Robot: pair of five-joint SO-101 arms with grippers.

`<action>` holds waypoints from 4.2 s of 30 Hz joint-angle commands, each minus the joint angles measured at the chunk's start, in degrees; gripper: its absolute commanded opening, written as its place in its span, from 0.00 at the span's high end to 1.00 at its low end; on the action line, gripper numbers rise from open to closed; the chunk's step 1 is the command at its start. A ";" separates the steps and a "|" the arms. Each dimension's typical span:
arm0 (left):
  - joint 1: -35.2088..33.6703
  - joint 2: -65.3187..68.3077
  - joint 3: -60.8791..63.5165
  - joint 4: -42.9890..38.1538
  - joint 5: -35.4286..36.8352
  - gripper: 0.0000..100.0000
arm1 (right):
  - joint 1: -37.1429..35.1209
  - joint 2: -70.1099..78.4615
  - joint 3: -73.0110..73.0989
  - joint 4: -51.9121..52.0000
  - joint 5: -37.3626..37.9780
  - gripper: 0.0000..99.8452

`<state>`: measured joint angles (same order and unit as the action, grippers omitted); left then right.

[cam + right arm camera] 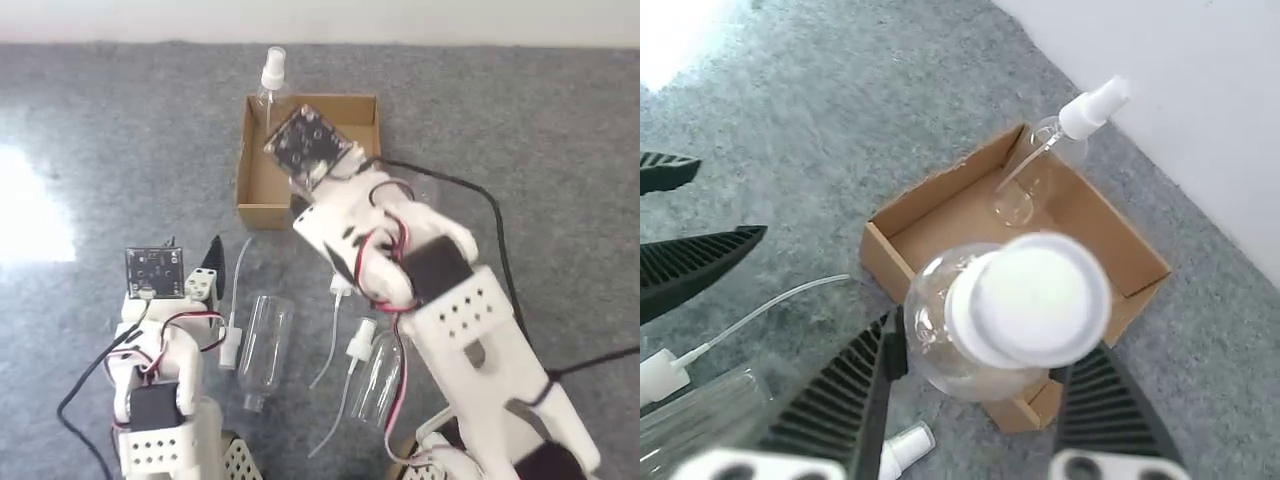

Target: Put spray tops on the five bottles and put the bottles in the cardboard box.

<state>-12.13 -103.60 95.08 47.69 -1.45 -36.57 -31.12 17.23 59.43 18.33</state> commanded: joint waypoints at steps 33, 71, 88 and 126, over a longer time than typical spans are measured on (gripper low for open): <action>-15.47 -0.88 -1.63 -8.97 8.44 0.80 | 3.74 36.44 -27.78 -11.47 -3.08 0.87; -16.35 -0.88 -1.98 -9.05 9.41 0.80 | 0.84 54.64 -34.29 -21.14 -11.78 0.87; -16.35 -0.88 -1.98 -9.05 9.41 0.80 | 0.92 57.89 -35.16 -23.78 -11.25 0.86; -16.35 -0.88 -1.98 -9.05 9.32 0.80 | 0.92 55.69 -35.16 -18.86 -11.25 0.69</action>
<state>-28.66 -103.60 95.08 40.22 7.34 -35.16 28.13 -14.59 38.77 6.90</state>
